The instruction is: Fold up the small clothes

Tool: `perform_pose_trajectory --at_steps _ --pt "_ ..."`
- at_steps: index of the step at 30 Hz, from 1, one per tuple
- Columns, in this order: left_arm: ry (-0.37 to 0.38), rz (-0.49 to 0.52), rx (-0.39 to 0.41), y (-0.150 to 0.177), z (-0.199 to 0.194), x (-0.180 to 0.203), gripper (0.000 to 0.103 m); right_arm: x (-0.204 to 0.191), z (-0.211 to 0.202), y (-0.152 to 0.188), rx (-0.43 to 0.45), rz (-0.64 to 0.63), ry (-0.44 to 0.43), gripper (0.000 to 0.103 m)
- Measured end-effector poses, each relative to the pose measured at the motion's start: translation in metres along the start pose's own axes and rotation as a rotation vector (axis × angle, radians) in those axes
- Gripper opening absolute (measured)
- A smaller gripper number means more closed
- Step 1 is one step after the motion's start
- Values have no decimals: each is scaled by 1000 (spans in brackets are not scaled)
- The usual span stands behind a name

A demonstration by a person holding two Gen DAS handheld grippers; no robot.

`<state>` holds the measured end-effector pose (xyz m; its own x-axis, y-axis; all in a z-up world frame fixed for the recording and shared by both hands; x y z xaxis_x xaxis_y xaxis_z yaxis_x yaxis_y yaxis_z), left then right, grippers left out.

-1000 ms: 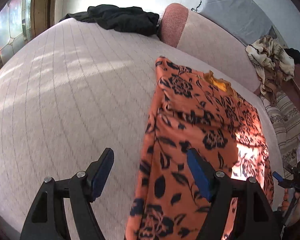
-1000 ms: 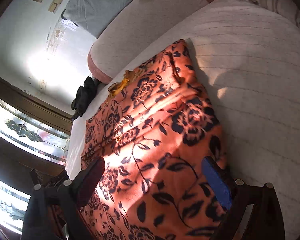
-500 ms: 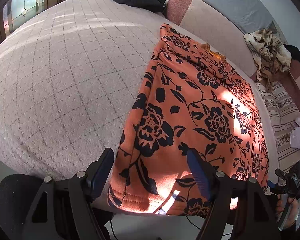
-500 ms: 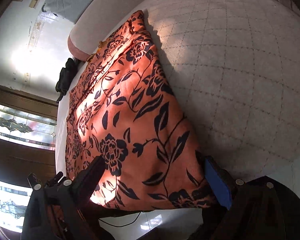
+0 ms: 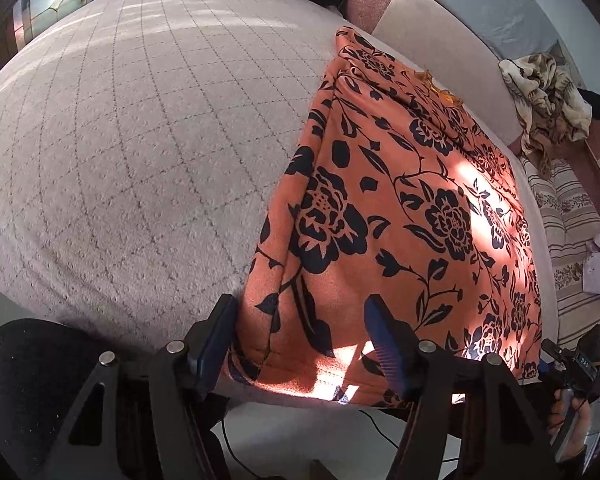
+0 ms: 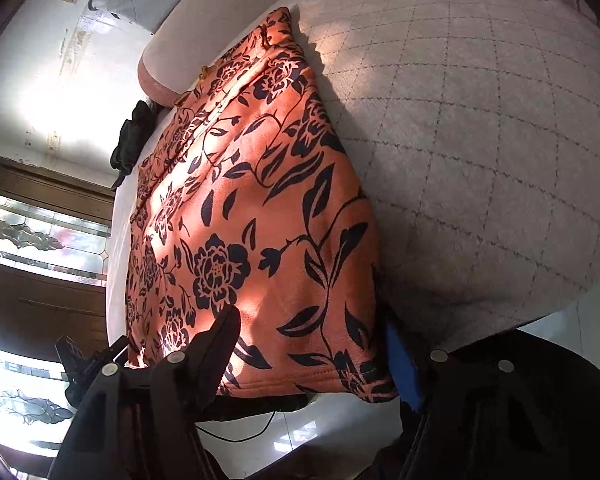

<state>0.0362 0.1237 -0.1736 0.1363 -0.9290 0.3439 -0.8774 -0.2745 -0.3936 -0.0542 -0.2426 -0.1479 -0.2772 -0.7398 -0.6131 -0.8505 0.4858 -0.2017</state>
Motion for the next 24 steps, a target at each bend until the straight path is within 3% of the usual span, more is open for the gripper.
perform_pose_trajectory --at_steps 2,3,4,5,9,11,13,15,18,20,21,22,23,24 --pt "-27 45 -3 1 2 4 66 0 4 -2 -13 9 -1 76" --pt "-38 62 5 1 3 5 53 -2 5 -2 -19 -3 -5 81" --pt "-63 81 11 1 2 5 23 -4 6 -1 -23 -12 1 81" --pt "-82 92 9 0 3 3 14 -3 8 -1 -26 -10 6 81" --pt "-44 57 -2 -2 3 -2 11 3 10 -5 -43 46 -29 81" --pt "-54 71 3 -1 3 0 10 5 10 -5 -53 46 -8 72" --pt "-58 72 2 -1 4 1 10 10 9 -4 -66 18 59 40" --pt "-55 65 -1 -1 4 2 10 20 5 -4 -71 31 81 15" --pt "-47 47 -5 -2 5 2 10 22 2 -4 -73 26 70 12" --pt "-45 36 -5 -2 4 1 15 21 2 -3 -73 21 67 12" --pt "-46 38 -9 -1 2 2 26 20 2 -4 -73 22 67 15" --pt "-45 44 -13 0 1 3 46 20 3 -4 -72 27 69 17" --pt "-48 49 -13 1 0 5 55 19 3 -3 -74 26 74 17" --pt "-60 58 -8 2 -1 6 72 17 3 -3 -76 17 70 23"
Point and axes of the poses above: each gripper's, at about its wrist camera, not at the fingertips, and z roughly the way its jaws point, x to its right, y to its underside, the point moved 7 cm from there along z, roughly the way its jaws point, and after that the axes turned 3 degrees about x, right-handed, at the moved point
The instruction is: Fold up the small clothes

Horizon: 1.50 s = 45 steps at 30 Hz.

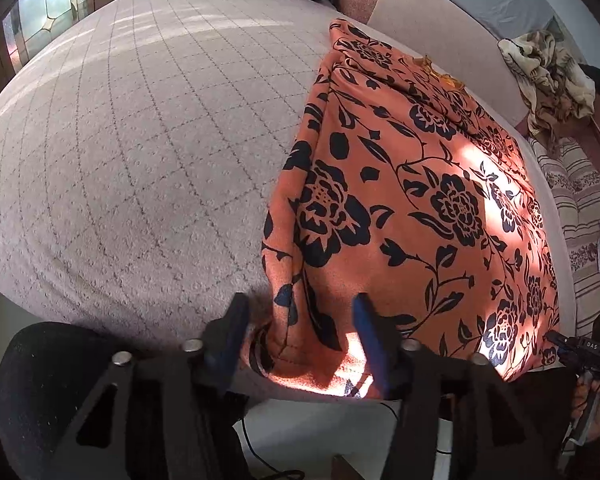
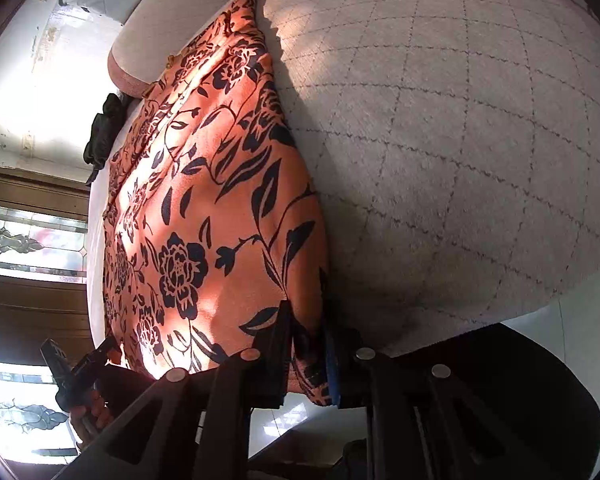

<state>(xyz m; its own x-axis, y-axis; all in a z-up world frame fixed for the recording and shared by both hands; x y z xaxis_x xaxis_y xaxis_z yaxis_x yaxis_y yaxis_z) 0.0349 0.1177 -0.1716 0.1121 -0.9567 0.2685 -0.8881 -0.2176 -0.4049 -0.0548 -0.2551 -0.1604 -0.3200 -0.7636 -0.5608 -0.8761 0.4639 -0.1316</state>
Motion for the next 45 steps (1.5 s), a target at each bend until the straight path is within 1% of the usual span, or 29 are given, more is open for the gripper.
perform_pose_trajectory --at_steps 1,2,3,4,5,6,7,9,11,12,13,14,16,17,19,23,24,25,27,29,31,34,37,39,41,42,43,44,45 --pt "-19 21 10 0 1 2 74 -4 0 1 1 -9 -9 30" --pt "-42 53 8 1 6 4 74 -5 1 1 2 -13 -11 31" --pt "-76 76 -1 2 9 4 60 -6 2 1 3 -15 -7 30" --pt "-113 83 9 1 9 1 44 -7 3 1 3 -22 -5 28" --pt "-69 88 11 -1 5 5 7 -8 2 0 8 -29 2 20" --pt "-23 76 5 -4 0 7 6 -9 0 0 12 -31 5 8" --pt "-21 59 34 -10 -11 6 6 -13 -5 -1 29 -22 -12 8" --pt "26 47 105 -23 -37 12 6 -27 -26 -7 94 -16 -69 8" --pt "44 51 146 -32 -52 16 6 -44 -48 -14 153 -24 -122 8" --pt "44 46 144 -34 -51 16 6 -50 -54 -17 169 -31 -140 8" --pt "39 38 123 -33 -43 13 6 -53 -55 -20 174 -37 -147 8" --pt "27 21 85 -28 -31 7 6 -51 -50 -21 165 -37 -142 8" --pt "-2 -20 -28 -10 0 -9 6 -36 -28 -19 117 9 -129 8" --pt "-8 -33 -52 -3 9 -15 6 -26 -16 -16 85 37 -118 8" --pt "0 -24 -17 -4 1 -10 6 -15 -3 -10 58 66 -109 8" --pt "39 31 62 -21 -22 7 6 -31 -19 -23 103 46 -168 8" --pt "38 39 66 -24 -22 9 6 -36 -23 -28 117 41 -189 8" --pt "28 36 47 -25 -14 8 6 -40 -25 -31 125 34 -198 8" --pt "2 1 -20 -21 5 -3 6 -40 -15 -33 106 25 -178 8" --pt "16 -6 -18 -23 6 -3 6 -33 1 -31 62 66 -169 8" --pt "46 8 16 -34 -5 5 6 -30 3 -32 56 92 -190 8" --pt "86 49 75 -68 -23 22 6 -41 -7 -47 81 85 -235 8" --pt "145 67 149 -126 -35 42 6 -68 -17 -86 131 61 -300 8" --pt "178 67 213 -177 -38 55 6 -90 -27 -127 195 40 -352 8" --pt "177 60 282 -230 -33 64 7 -111 -36 -178 279 25 -392 8" --pt "166 33 300 -255 -21 64 8 -119 -38 -204 320 14 -394 8" --pt "144 3 315 -277 -4 64 11 -127 -33 -230 349 25 -403 11" --pt "125 -11 320 -296 19 65 11 -129 -23 -255 361 56 -423 11" --pt "90 -13 288 -309 47 64 34 -130 -8 -277 364 72 -426 16"
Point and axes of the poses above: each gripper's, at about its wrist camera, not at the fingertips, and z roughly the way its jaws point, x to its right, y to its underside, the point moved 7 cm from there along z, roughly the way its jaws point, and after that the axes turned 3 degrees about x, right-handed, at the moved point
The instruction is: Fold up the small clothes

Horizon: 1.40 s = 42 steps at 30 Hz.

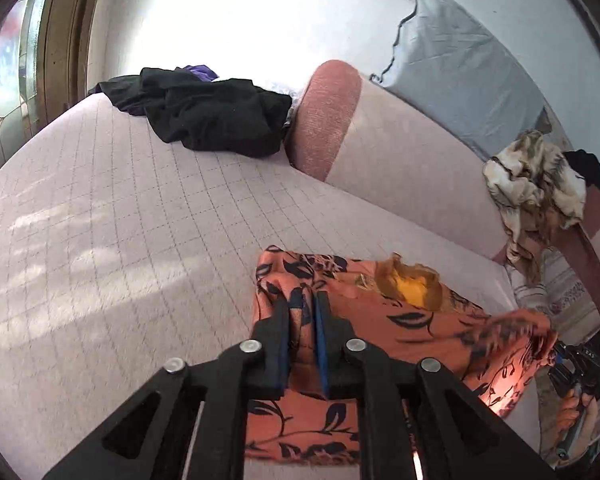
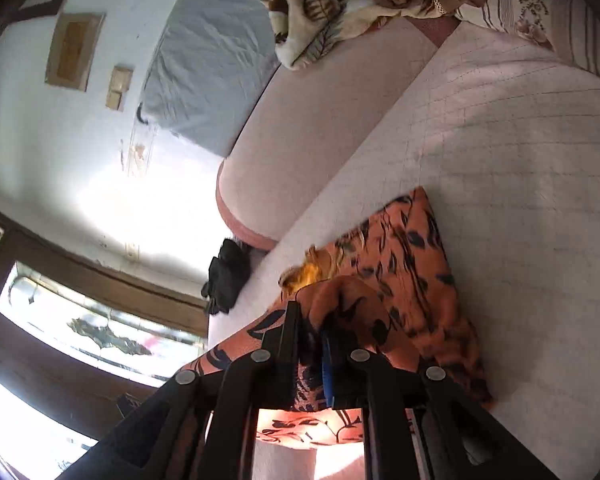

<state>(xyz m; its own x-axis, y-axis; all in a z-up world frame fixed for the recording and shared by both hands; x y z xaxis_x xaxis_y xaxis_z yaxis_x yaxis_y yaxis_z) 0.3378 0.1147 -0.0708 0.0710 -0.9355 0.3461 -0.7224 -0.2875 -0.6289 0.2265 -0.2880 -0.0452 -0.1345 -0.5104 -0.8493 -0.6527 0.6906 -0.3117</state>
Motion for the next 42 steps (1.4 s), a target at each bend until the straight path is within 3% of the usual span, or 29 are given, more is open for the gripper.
perform_pose_trajectory --at_steps 1,2,3,6,10,12,15,17,20,21,23,24,25,26,29,34,38,40,42 --pt "-54 6 -53 1 29 -8 59 11 21 -11 0 0 36 34" --pt "-110 -3 -99 6 53 -19 61 27 35 -17 5 10 109 50" --pt "-146 -32 -130 13 65 -32 61 41 45 -16 8 19 169 76" --pt "-158 -122 -110 26 56 -59 61 52 38 8 16 19 157 76" --pt "-175 -158 7 46 -5 -77 63 44 -6 60 36 -36 165 76" --pt "-134 -154 -7 69 -23 -71 63 46 -19 90 10 -16 162 76" --pt "-81 -142 -87 108 -14 -50 67 56 -16 124 -35 41 184 76" --pt "-88 -156 -139 127 7 -39 67 68 2 136 -62 103 212 76" --pt "-157 -76 -67 121 21 -21 75 67 23 131 -16 124 231 76" --pt "-157 -74 -75 116 28 -18 73 64 29 127 0 127 236 76" --pt "-168 -138 -88 105 41 -25 32 66 40 118 27 169 244 75" --pt "-144 -164 -127 102 48 -25 23 70 44 111 58 193 258 69" --pt "-145 -195 -133 97 49 -26 20 73 46 104 86 196 276 39" --pt "-147 -187 -130 91 46 -23 19 76 50 98 92 193 298 17" --pt "-132 -121 -46 69 14 -4 19 71 52 85 90 201 293 13" --pt "-60 -84 85 58 -71 22 19 -5 -4 70 162 42 199 10" --pt "-33 -95 77 104 -129 9 20 -32 -63 93 161 -30 157 10" --pt "-65 -77 34 146 -128 -4 29 -21 -85 126 115 -45 187 13" --pt "-135 -67 -63 196 -107 -31 38 20 -92 166 17 -24 264 21"
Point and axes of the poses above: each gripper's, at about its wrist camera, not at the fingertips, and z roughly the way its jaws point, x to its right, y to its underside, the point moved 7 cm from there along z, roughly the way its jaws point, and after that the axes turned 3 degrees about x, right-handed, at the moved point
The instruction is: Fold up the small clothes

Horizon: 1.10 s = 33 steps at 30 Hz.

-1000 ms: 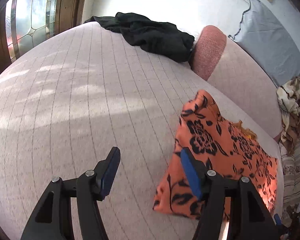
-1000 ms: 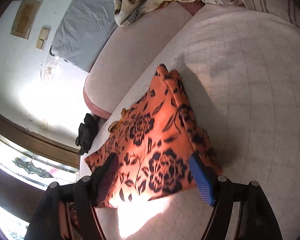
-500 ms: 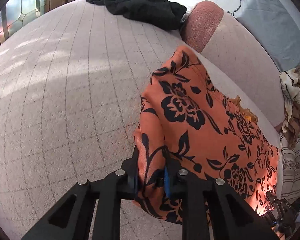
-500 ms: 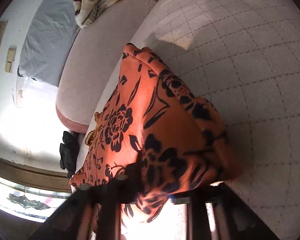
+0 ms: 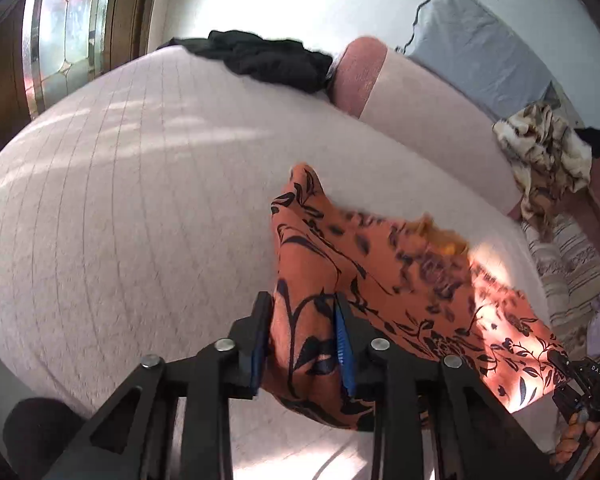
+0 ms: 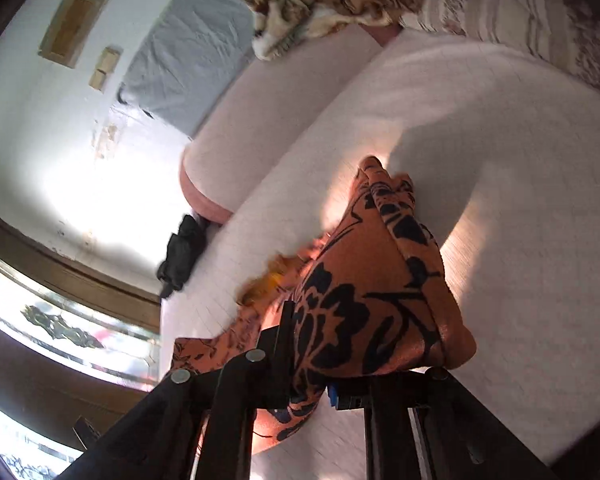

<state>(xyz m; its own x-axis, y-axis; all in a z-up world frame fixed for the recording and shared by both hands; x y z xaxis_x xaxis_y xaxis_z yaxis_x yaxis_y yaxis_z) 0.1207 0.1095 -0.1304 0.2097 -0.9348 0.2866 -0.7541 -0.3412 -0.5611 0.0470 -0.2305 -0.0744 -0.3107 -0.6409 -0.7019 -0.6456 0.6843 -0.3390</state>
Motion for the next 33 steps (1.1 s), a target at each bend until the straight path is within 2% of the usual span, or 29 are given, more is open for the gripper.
perform_pose_trajectory --at_steps 1,2,3,4,5,6,7,9,11,13,17,18,20,22,23,24,26,29,32,33 --pt "-57 -11 -83 21 16 -18 42 29 8 21 -64 20 65 31" --pt "-9 -48 -111 30 23 -29 43 60 15 42 -140 69 142 34" --pt "28 -77 -72 25 14 -33 44 77 12 53 -152 124 102 32" --pt "-17 -74 -53 17 4 -37 46 82 0 52 -106 142 59 32" --pt "-72 -58 -9 7 -7 -40 46 86 -13 49 -83 122 111 33" --pt "-90 -39 45 -5 -17 -39 46 88 -26 43 -43 98 152 42" --pt "-87 -16 84 -15 -25 -34 48 88 -38 35 -2 90 173 58" --pt "-64 33 118 -29 -33 -21 52 82 -54 17 61 63 174 66" --pt "-18 81 119 -33 -30 -2 53 65 -55 -3 84 -15 181 66" --pt "22 138 100 -26 -23 19 53 37 -39 -25 82 -105 147 66" --pt "92 228 63 -11 0 56 53 1 19 -62 24 -317 175 66" --pt "92 248 55 -7 6 63 53 0 35 -68 -2 -351 181 66" --pt "66 285 35 -1 21 68 53 5 68 -78 -53 -420 266 66" --pt "56 288 4 4 33 67 53 8 96 -82 -98 -478 312 61" --pt "55 283 -7 5 39 65 53 10 106 -82 -118 -500 321 52" --pt "52 281 -9 5 42 62 53 8 114 -81 -137 -522 327 19" --pt "52 297 5 2 44 61 53 -1 113 -85 -107 -578 347 6" --pt "35 310 43 -5 47 60 53 -11 103 -103 -14 -591 360 6" --pt "0 314 36 -5 61 55 53 20 130 -109 -45 -543 432 7" --pt "-4 323 39 -6 60 56 54 27 136 -107 -46 -519 415 11"
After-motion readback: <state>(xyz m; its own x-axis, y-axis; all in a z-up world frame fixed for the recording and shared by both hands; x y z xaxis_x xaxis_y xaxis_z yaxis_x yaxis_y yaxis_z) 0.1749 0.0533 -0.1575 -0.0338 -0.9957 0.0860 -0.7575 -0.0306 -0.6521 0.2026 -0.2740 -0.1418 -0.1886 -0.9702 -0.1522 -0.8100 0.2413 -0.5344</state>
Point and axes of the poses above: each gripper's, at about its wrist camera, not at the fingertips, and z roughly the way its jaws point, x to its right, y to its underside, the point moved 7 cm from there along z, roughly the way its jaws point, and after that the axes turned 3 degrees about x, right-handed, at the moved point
